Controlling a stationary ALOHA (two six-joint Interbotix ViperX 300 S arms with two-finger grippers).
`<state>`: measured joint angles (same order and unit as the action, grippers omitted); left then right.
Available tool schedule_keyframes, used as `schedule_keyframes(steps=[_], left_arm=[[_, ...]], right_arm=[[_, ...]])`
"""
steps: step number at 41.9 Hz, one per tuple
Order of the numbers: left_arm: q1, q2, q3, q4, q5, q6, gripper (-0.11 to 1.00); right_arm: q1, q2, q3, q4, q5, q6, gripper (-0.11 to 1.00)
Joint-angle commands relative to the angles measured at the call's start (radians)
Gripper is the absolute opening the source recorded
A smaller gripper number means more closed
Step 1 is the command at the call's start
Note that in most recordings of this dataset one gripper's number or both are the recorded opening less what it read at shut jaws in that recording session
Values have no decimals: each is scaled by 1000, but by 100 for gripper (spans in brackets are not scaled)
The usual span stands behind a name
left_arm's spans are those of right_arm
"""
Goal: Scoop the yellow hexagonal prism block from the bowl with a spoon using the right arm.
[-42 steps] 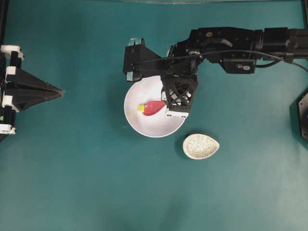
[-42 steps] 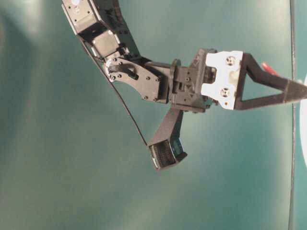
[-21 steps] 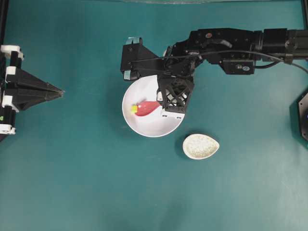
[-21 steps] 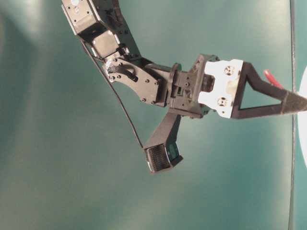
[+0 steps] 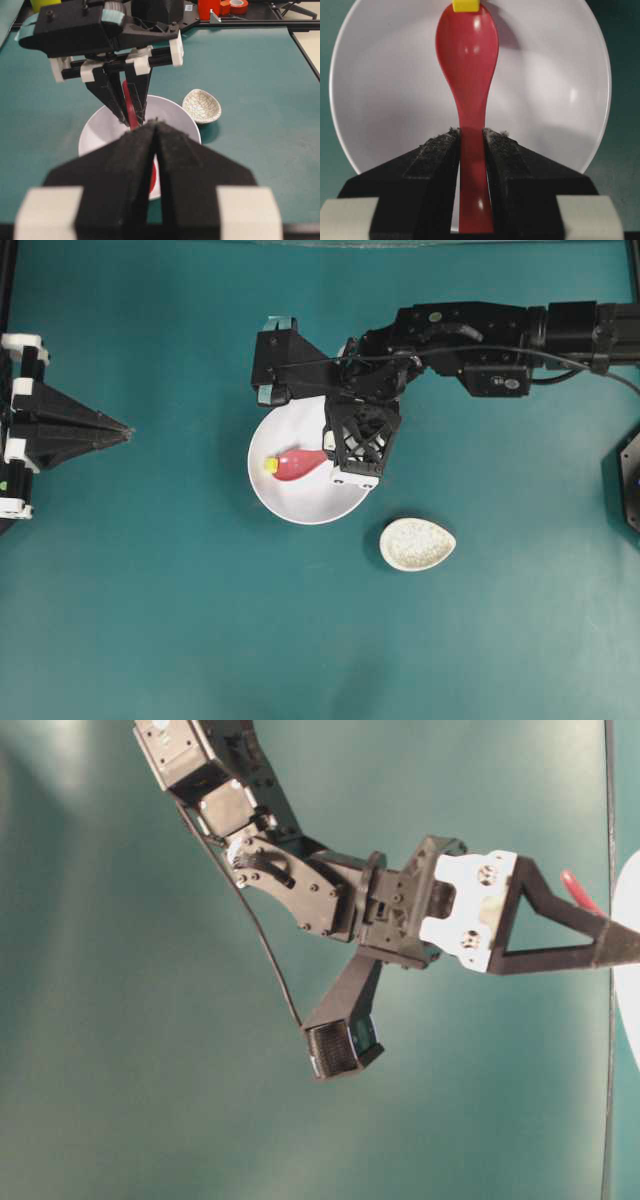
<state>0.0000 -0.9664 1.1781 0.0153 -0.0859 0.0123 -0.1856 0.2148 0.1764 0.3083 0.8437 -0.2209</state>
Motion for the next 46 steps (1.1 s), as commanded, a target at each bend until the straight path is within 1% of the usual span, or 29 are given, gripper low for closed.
schedule_keyframes(steps=[1, 7, 15, 22, 46], left_arm=[[0, 6, -15, 3, -6, -2, 0], [2, 6, -15, 3, -6, -2, 0], [2, 6, -15, 3, -5, -2, 0], [2, 6, -15, 3, -6, -2, 0], [0, 8, -15, 3, -9, -2, 0]], right_arm=[[2, -52, 9, 5, -35, 5, 23], [3, -77, 49, 11, -80, 6, 23], [6, -107, 101, 37, -153, 6, 23], [12, -133, 146, 49, -206, 6, 23], [25, -239, 299, 61, -419, 6, 23]])
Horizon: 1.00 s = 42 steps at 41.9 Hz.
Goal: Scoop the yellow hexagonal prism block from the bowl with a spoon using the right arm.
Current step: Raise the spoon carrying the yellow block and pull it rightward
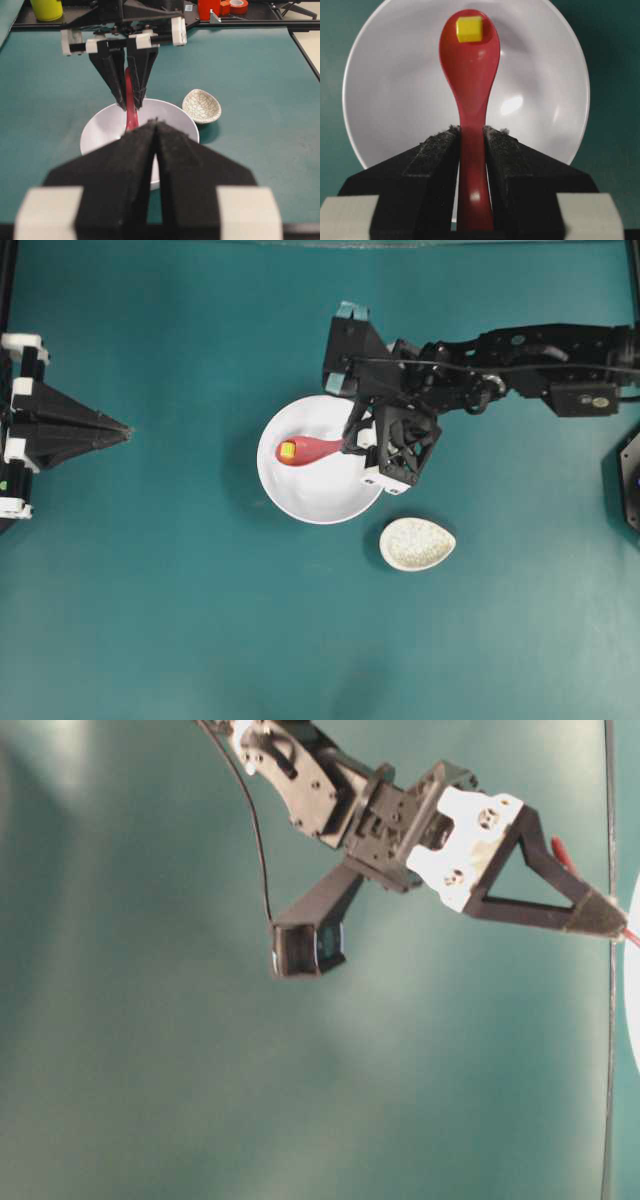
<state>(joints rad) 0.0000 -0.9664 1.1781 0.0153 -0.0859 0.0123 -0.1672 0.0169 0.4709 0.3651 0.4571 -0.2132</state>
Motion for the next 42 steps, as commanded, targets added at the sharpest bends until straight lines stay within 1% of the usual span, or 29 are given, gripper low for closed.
schedule_keyframes(steps=[1, 9, 17, 28, 42], left_arm=[[0, 6, -15, 3, -9, -2, 0], [0, 8, -15, 3, -8, -2, 0], [2, 8, -15, 3, -9, -2, 0], [0, 8, -15, 3, -9, -2, 0], [0, 8, -15, 3, -9, -2, 0]], right_arm=[[6, -48, 11, 5, -46, -2, 23], [12, -84, 63, 5, -138, -2, 23], [17, -114, 101, 5, -187, 0, 23], [21, -161, 130, 5, -213, 0, 23], [26, -262, 155, 5, -199, -3, 23]])
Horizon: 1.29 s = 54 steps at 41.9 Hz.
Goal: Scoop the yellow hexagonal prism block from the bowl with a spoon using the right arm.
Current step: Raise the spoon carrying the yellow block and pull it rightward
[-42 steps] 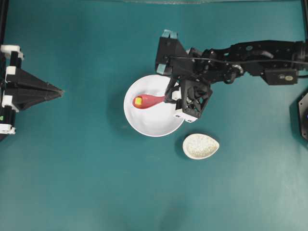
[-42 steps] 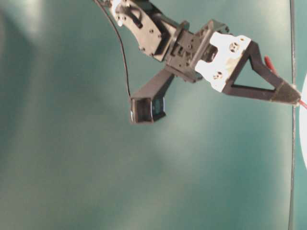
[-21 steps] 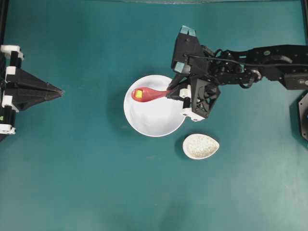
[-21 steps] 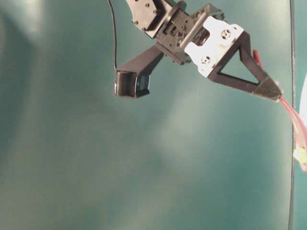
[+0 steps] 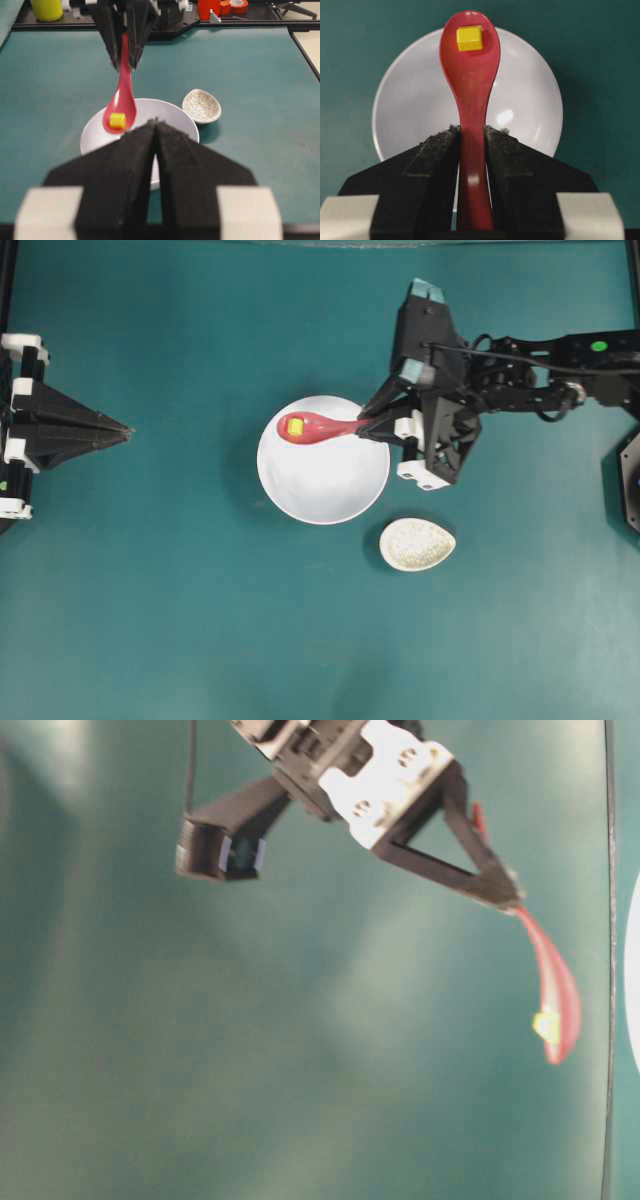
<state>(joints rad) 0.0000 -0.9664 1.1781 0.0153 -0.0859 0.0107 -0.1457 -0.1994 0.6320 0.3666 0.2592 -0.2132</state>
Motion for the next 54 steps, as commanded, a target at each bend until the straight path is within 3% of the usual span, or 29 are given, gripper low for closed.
schedule_keyframes(steps=[1, 19, 54], left_arm=[[0, 8, -15, 3, -9, 0, 0], [0, 6, -15, 3, -12, -2, 0], [0, 2, -15, 3, -14, -12, 0]], right_arm=[[5, -54, -5, 3, 0, -3, 23], [12, -190, 15, 0, 26, -12, 23], [48, -193, 17, -3, 0, -17, 23]])
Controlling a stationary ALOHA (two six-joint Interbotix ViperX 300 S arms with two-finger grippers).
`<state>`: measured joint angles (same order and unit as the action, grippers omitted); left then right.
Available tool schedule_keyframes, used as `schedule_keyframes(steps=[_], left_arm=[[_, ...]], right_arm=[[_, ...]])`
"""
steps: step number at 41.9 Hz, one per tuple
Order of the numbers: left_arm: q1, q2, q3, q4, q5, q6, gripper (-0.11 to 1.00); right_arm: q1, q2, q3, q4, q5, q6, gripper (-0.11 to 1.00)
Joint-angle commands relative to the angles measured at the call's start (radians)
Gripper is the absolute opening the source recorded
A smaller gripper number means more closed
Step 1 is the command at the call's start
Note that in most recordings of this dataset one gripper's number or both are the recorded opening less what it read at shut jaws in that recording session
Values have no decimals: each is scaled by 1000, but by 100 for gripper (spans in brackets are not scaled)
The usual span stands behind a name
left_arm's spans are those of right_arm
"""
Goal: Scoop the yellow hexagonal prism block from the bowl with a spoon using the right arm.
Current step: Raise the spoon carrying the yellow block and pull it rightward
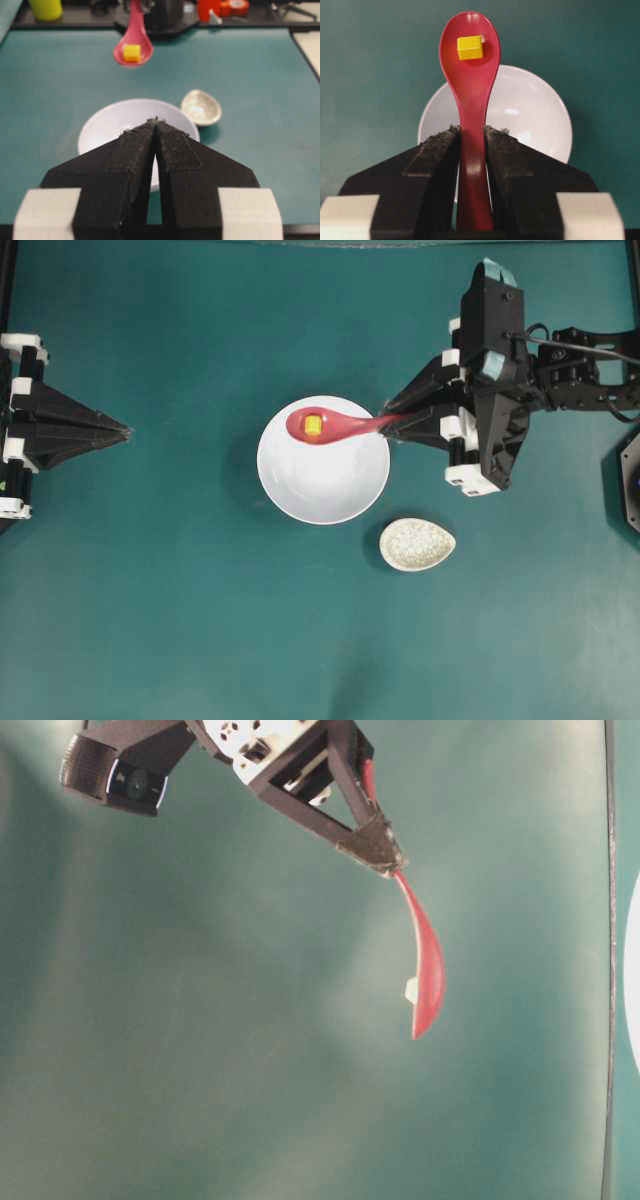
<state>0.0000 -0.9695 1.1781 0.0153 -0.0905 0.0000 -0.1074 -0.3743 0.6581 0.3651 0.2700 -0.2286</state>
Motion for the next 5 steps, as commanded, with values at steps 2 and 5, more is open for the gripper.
schedule_keyframes(steps=[2, 5], left_arm=[[2, 5, -15, 3, -8, -3, 0], [0, 2, -17, 3, -5, -2, 0]], right_arm=[[9, -18, -9, -2, -12, -2, 23], [11, -18, -9, -2, -14, 0, 23]])
